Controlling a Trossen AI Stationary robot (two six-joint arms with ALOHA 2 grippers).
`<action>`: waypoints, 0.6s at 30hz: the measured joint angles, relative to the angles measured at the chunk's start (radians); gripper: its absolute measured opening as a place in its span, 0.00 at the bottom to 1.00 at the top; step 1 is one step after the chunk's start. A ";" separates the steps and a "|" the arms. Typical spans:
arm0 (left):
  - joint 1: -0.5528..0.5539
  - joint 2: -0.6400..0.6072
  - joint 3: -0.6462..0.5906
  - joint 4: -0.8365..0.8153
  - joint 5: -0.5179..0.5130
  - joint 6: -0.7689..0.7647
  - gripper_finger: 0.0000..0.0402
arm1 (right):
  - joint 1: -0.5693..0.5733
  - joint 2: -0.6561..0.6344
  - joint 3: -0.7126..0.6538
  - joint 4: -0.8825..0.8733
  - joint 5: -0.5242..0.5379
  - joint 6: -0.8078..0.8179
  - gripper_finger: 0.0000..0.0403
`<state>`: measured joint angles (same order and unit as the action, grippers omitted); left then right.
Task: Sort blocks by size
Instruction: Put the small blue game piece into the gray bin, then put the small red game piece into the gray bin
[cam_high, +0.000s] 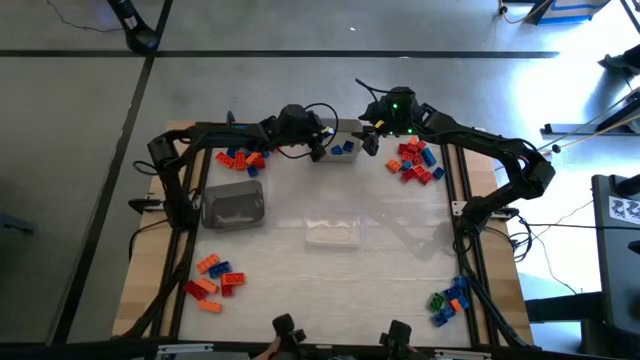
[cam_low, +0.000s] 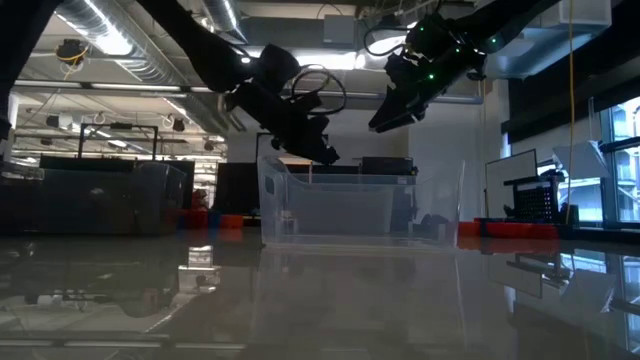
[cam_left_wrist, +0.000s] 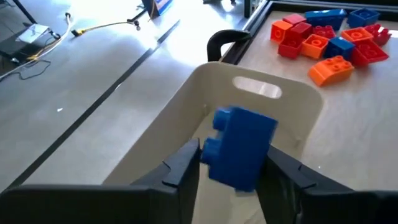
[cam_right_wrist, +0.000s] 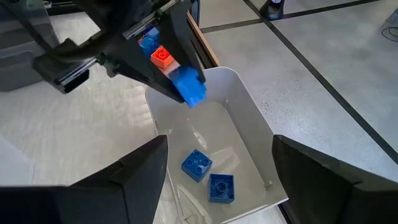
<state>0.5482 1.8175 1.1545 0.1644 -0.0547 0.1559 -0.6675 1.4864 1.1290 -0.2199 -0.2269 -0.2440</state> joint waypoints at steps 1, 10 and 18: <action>0.001 0.000 0.000 0.001 0.000 0.001 0.35 | 0.000 0.000 0.000 0.000 0.000 0.000 0.71; -0.001 -0.027 0.000 -0.070 0.000 0.011 0.52 | 0.000 0.000 0.000 0.000 0.001 0.000 0.71; -0.003 -0.233 0.003 -0.364 -0.004 0.043 0.51 | 0.000 0.000 0.000 -0.001 0.002 0.000 0.71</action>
<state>0.5457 1.5848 1.1573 -0.1994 -0.0590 0.1986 -0.6678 1.4864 1.1290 -0.2206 -0.2245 -0.2436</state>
